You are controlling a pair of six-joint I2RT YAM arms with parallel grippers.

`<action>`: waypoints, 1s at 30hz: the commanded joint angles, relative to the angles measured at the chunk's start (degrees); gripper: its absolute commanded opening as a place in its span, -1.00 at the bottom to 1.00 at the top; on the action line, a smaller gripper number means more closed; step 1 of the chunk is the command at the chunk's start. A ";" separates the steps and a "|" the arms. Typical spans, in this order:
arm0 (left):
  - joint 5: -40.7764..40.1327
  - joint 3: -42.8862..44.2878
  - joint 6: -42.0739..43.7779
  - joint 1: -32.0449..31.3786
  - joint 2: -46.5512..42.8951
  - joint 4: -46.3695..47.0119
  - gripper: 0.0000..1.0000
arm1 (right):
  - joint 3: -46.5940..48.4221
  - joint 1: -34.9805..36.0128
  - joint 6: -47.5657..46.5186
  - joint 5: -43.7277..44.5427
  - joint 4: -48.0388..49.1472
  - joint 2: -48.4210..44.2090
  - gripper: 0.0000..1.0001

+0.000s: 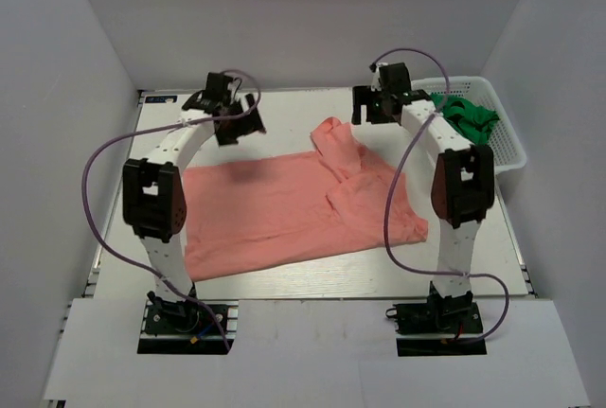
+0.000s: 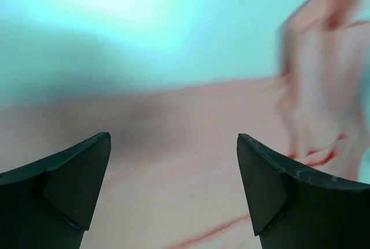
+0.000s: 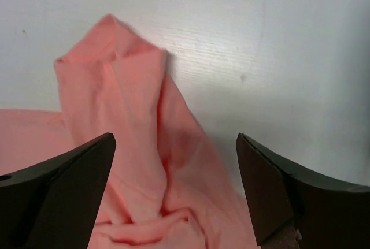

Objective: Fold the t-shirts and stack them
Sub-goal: Grap the side of the flattened tshirt furthest away from the robot with both arms

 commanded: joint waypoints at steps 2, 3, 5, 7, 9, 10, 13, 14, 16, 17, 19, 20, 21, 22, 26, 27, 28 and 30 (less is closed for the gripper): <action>-1.02 24.78 6.29 -7.29 10.97 -2.89 1.00 | -11.02 -1.64 8.56 4.79 2.42 -8.44 0.81; -1.03 28.96 7.08 -9.56 17.18 -3.96 1.00 | -13.91 -2.16 11.52 4.62 2.42 -11.49 0.81; -1.03 40.87 9.19 -11.60 23.27 -5.89 1.00 | -19.19 -2.95 13.04 3.39 2.86 -13.45 0.81; -1.03 46.99 11.82 -14.31 28.38 -6.52 0.89 | -25.08 -3.66 15.58 4.52 1.99 -16.59 0.77; 0.20 49.39 13.41 -15.64 32.00 -1.54 0.78 | -30.68 -4.98 16.65 3.57 2.07 -19.67 0.77; 0.99 47.65 14.02 -15.65 32.00 1.63 0.73 | -32.03 -5.24 16.83 -0.18 1.99 -20.31 0.73; 1.52 44.73 14.65 -17.06 33.75 9.21 0.57 | -38.26 -6.83 17.18 -6.08 4.35 -23.21 0.73; 1.52 45.51 14.65 -17.06 34.55 10.26 0.57 | -39.93 -7.70 17.27 -6.80 4.53 -23.39 0.73; 0.48 46.04 13.95 -17.06 36.47 13.24 0.57 | -42.13 -8.40 16.92 -10.65 6.11 -24.00 0.73; 0.47 46.05 13.94 -17.66 37.01 13.87 0.49 | -42.41 -8.41 16.57 -11.55 6.81 -24.26 0.73; -0.23 46.84 13.94 -17.67 37.54 13.88 0.46 | -42.76 -8.85 15.77 -12.61 6.73 -24.01 0.73; -0.24 46.14 13.94 -18.19 37.54 13.88 0.30 | -42.76 -8.94 15.60 -12.87 6.56 -24.00 0.73; -0.24 45.53 13.33 -18.20 37.54 14.57 0.23 | -42.85 -9.28 15.16 -12.79 6.56 -23.83 0.73; -0.24 45.00 13.33 -18.20 37.54 14.58 0.14 | -43.11 -9.55 15.07 -12.61 6.55 -23.65 0.73; -0.24 42.55 14.47 -18.73 36.85 13.88 -0.36 | -43.12 -10.43 14.81 -12.78 6.56 -23.39 0.73; 0.29 41.84 14.99 -19.25 36.84 13.88 -0.58 | -43.12 -10.60 15.07 -12.79 6.38 -23.39 0.73; 0.29 40.44 15.78 -19.25 35.36 13.27 -0.64 | -43.20 -10.69 14.90 -12.96 6.55 -23.13 0.73; 0.29 39.20 16.93 -19.25 34.56 13.26 -0.52 | -43.20 -11.13 14.89 -13.05 6.47 -23.12 0.73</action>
